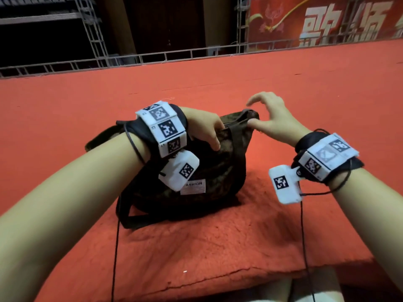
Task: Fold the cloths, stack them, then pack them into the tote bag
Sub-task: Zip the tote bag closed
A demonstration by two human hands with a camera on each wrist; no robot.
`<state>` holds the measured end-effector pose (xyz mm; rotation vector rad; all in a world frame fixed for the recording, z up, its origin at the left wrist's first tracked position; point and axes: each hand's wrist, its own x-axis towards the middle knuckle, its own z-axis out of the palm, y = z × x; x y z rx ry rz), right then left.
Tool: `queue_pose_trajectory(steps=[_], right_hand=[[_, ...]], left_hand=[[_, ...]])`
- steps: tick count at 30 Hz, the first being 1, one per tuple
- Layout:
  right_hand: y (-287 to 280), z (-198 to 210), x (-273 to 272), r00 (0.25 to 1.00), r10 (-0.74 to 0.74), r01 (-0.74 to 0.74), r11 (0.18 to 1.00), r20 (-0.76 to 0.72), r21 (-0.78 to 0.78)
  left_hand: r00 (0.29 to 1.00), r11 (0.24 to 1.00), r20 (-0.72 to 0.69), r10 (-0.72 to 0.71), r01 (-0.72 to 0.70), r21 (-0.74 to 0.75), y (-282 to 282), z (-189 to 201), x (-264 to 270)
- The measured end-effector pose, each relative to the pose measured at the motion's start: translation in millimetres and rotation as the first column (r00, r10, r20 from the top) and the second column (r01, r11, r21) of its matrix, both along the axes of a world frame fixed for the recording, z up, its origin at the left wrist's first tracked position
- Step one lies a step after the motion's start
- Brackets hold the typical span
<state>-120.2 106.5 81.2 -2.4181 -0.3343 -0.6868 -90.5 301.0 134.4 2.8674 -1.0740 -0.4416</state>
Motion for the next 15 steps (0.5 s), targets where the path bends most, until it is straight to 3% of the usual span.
queue_pose_trajectory(steps=[2,3,5,6,7,9,13,15], right_hand=[[-3,0,0,0.977,-0.073,0.14,0.93,-0.201,0.341],[-4,-1,1,0.931,-0.062,0.225,0.875,-0.361,0.429],[-5,-5,1,0.787,0.067,0.3,0.826,-0.613,0.476],[-5,-7,2,0.73,0.154,0.286,0.816,-0.666,0.502],[-7,-11,5,0.704,0.203,0.279,0.802,-0.681,0.528],[-9,-12,9,0.721,0.218,0.318,0.739,-0.658,0.593],[-15,-4,15,0.856,0.156,0.364,0.496,-0.493,0.789],[-19,9,14,0.92,0.078,0.307,0.469,-0.385,0.828]], left_hand=[[0.998,1.0,-0.057,0.022,-0.022,0.002,-1,-2,0],[0.995,0.999,-0.091,0.031,-0.033,-0.019,-1,-2,-1],[0.989,0.997,-0.14,0.04,-0.05,-0.067,-3,-4,-1],[0.985,0.995,-0.167,0.042,-0.057,-0.086,-3,-5,-1],[0.981,0.993,-0.192,0.041,-0.061,-0.099,-4,-6,-2],[0.976,0.993,-0.212,0.039,-0.062,-0.102,-3,-4,-2],[0.969,0.992,-0.243,0.033,-0.061,-0.11,0,5,-3],[0.969,0.99,-0.242,0.052,-0.081,-0.114,0,8,-2]])
